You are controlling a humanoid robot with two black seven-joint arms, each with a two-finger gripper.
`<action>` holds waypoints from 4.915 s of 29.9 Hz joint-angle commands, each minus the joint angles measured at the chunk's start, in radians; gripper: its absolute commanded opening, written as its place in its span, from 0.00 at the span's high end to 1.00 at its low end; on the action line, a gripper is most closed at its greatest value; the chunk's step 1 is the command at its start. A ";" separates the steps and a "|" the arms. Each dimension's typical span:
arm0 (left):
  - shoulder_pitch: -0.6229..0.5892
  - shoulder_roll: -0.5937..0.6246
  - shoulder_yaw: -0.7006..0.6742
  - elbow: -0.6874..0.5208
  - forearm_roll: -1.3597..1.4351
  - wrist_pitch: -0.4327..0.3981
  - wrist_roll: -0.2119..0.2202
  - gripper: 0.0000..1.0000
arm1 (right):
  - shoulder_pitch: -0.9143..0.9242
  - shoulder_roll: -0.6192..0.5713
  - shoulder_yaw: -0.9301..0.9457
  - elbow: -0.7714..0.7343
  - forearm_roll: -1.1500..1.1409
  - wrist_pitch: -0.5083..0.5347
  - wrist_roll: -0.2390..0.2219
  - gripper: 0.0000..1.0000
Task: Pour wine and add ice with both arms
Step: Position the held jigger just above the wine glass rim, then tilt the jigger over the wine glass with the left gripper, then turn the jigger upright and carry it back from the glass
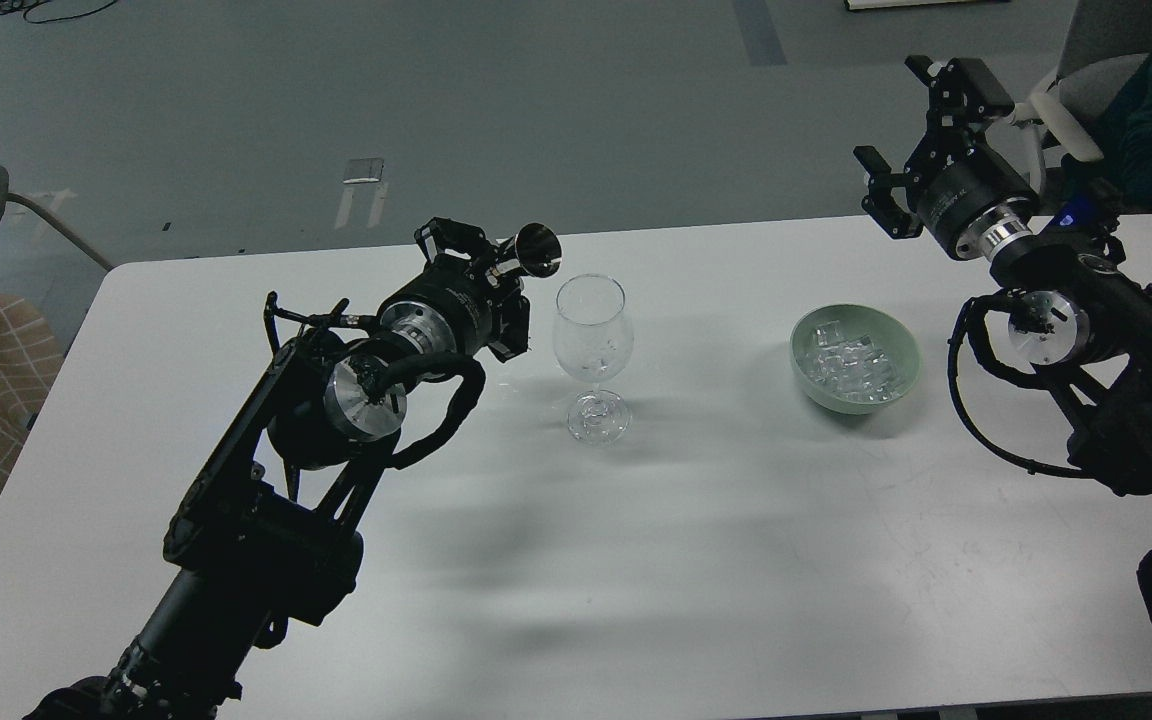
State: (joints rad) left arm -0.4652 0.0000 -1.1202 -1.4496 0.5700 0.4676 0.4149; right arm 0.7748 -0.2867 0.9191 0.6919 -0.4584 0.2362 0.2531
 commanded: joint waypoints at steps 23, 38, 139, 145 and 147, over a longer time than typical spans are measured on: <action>-0.001 0.000 0.030 -0.017 0.093 0.000 0.001 1.00 | -0.003 0.000 0.001 0.000 0.000 0.000 0.000 0.00; 0.007 0.000 0.063 -0.028 0.135 0.000 -0.004 1.00 | -0.003 0.000 0.001 0.000 0.000 0.000 0.000 0.00; -0.032 0.000 0.108 -0.041 0.486 0.021 -0.041 1.00 | -0.017 0.001 0.001 0.001 0.000 -0.005 0.001 0.00; -0.026 0.000 -0.117 -0.044 0.196 0.021 0.018 1.00 | -0.020 0.001 0.000 0.000 0.000 -0.005 0.001 0.00; -0.021 0.000 -0.179 -0.045 0.102 0.021 0.019 1.00 | -0.020 0.001 0.001 0.000 0.000 -0.005 0.001 0.00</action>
State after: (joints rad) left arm -0.4944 -0.0001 -1.2071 -1.4933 0.8091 0.4893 0.4200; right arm 0.7550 -0.2853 0.9200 0.6918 -0.4587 0.2317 0.2547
